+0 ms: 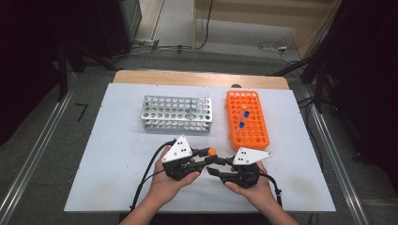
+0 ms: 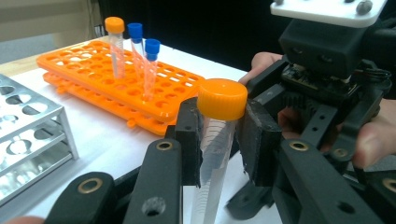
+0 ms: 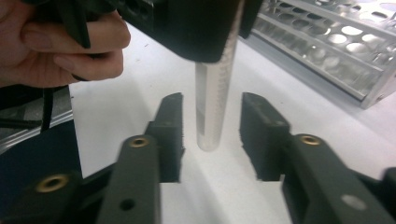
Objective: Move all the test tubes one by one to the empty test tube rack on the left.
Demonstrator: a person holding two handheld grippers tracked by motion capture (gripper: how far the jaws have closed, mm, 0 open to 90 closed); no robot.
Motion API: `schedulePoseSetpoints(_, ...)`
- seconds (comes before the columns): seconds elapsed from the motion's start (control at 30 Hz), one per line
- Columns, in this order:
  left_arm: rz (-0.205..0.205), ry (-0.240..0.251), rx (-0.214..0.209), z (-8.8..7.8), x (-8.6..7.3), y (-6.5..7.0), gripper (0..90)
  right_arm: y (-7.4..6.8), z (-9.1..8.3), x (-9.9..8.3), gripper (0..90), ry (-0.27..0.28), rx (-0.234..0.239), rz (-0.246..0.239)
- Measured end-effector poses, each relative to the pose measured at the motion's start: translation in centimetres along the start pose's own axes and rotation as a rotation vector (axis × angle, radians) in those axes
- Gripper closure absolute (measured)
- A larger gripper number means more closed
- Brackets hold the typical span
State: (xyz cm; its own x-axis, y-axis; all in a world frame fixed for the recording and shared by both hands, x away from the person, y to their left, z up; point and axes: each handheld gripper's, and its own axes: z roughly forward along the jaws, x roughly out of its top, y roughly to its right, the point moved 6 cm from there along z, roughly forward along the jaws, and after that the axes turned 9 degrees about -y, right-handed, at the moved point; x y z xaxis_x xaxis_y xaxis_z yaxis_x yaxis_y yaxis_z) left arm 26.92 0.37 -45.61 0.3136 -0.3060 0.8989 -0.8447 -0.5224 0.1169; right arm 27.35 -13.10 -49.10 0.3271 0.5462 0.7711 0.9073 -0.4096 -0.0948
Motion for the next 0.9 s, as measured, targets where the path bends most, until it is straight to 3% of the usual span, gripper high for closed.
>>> schedulePoseSetpoints(0.17,-0.013,0.01,0.011,-0.5,0.1,-0.6,71.3,0.7,-1.2,-0.4,39.9,0.029,-0.007,-0.001)
schedulePoseSetpoints(0.4,-0.046,0.029,0.055,-1.2,0.2,-1.7,71.3,2.5,-3.1,-1.3,23.5,0.048,-0.049,0.037)
schedulePoseSetpoints(0.67,-0.08,0.038,0.097,-2.2,0.0,-3.4,71.3,4.5,-5.4,-2.5,10.9,0.074,-0.095,0.085)
schedulePoseSetpoints(0.9,-0.104,0.047,0.126,-2.7,0.1,-5.2,71.3,5.2,-6.6,-3.7,0.3,0.071,-0.093,0.097)
